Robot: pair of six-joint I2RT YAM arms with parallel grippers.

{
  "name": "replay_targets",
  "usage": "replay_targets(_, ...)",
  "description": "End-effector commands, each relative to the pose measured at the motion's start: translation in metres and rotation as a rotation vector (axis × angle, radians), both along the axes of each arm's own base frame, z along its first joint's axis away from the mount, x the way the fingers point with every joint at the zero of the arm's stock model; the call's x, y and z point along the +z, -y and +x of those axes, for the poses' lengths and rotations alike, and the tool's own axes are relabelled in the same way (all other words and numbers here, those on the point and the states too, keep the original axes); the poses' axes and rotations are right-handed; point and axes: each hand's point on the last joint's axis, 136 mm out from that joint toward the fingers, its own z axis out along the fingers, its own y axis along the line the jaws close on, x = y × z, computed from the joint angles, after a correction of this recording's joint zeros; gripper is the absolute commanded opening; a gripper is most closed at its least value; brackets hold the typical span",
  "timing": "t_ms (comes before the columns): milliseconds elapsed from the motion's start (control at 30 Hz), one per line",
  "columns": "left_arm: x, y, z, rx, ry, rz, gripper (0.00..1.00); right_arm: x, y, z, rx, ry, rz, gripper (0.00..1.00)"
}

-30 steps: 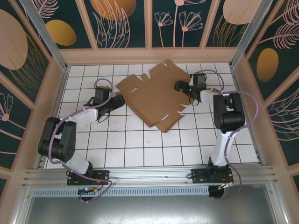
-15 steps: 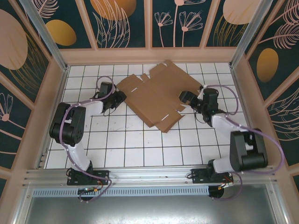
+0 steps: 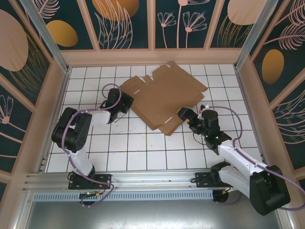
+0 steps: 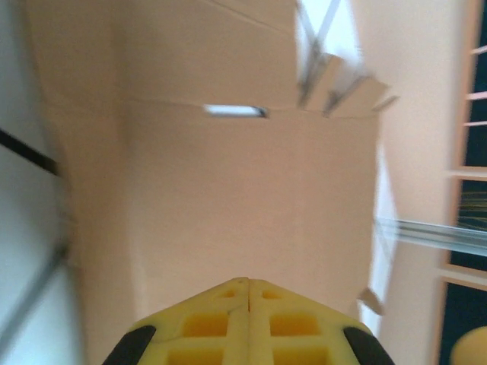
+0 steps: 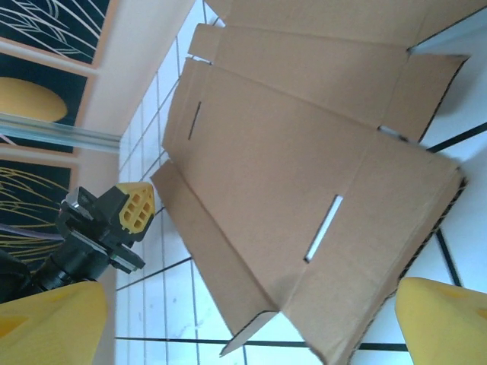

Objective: Fold the paper box

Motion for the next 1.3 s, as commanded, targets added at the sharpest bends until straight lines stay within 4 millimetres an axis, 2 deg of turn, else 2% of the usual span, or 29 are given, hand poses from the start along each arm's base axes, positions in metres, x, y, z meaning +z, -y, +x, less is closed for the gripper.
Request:
replay_targets(0,0.038,0.005,0.014,0.101,0.096,-0.099,0.00,0.008,-0.004,0.001,-0.055,0.005,0.066,0.97)
replay_targets(67,0.031,-0.004,0.009,0.134,0.075,-0.071,0.00,0.008,-0.004,0.000,-0.050,0.005,0.059,0.97)
replay_targets(100,0.029,-0.009,0.006,0.150,0.069,-0.047,0.05,0.007,-0.004,-0.001,-0.050,0.005,0.056,0.97)
replay_targets(133,0.023,-0.017,0.001,0.164,0.053,0.000,0.15,0.006,-0.003,-0.001,-0.051,0.006,0.047,0.97)
replay_targets(167,0.029,-0.025,-0.003,0.180,0.058,0.043,0.25,0.004,-0.002,-0.001,-0.052,0.004,0.036,0.97)
replay_targets(267,0.028,-0.049,-0.011,0.197,0.043,0.194,0.50,0.003,-0.002,0.000,-0.048,0.007,0.026,0.97)
replay_targets(300,0.027,-0.056,-0.012,0.200,0.036,0.229,0.57,0.003,-0.003,0.000,-0.045,0.006,0.025,0.97)
replay_targets(367,0.023,-0.071,-0.012,0.201,0.018,0.289,0.65,0.002,-0.006,0.001,-0.030,0.007,0.023,0.97)
replay_targets(433,0.018,-0.077,-0.007,0.189,0.011,0.292,0.71,0.001,-0.008,0.003,-0.020,0.005,0.011,0.97)
replay_targets(500,0.009,-0.074,0.002,0.149,-0.021,0.290,0.78,0.002,-0.008,0.006,-0.017,0.011,-0.003,0.97)
replay_targets(600,-0.010,-0.069,0.013,0.118,-0.076,0.303,0.79,0.004,-0.008,0.010,-0.017,0.018,-0.008,0.97)
replay_targets(633,-0.006,-0.067,0.022,0.125,-0.061,0.293,0.79,0.004,-0.008,0.012,-0.018,0.019,-0.008,0.98)
replay_targets(733,-0.016,-0.064,0.035,0.123,-0.075,0.284,0.80,0.005,-0.008,0.013,-0.022,0.021,0.000,0.98)
replay_targets(833,-0.025,-0.056,0.049,0.104,-0.085,0.276,0.78,0.006,-0.006,0.013,-0.031,0.023,0.007,0.98)
replay_targets(933,-0.032,-0.049,0.059,0.086,-0.088,0.253,0.68,0.007,-0.004,0.013,-0.033,0.028,0.002,0.98)
replay_targets(1033,-0.034,-0.046,0.068,0.093,-0.071,0.227,0.33,0.008,-0.003,0.013,-0.031,0.030,0.003,0.97)
replay_targets(1100,-0.041,-0.045,0.071,0.094,-0.082,0.214,0.06,0.007,-0.004,0.013,-0.028,0.028,0.007,0.97)
replay_targets(1133,-0.043,-0.043,0.072,0.091,-0.084,0.199,0.00,0.008,-0.005,0.012,-0.022,0.031,0.014,0.97)
replay_targets(1267,-0.034,-0.043,0.070,0.136,-0.030,0.113,0.00,0.015,-0.010,0.010,-0.005,0.035,0.055,0.97)
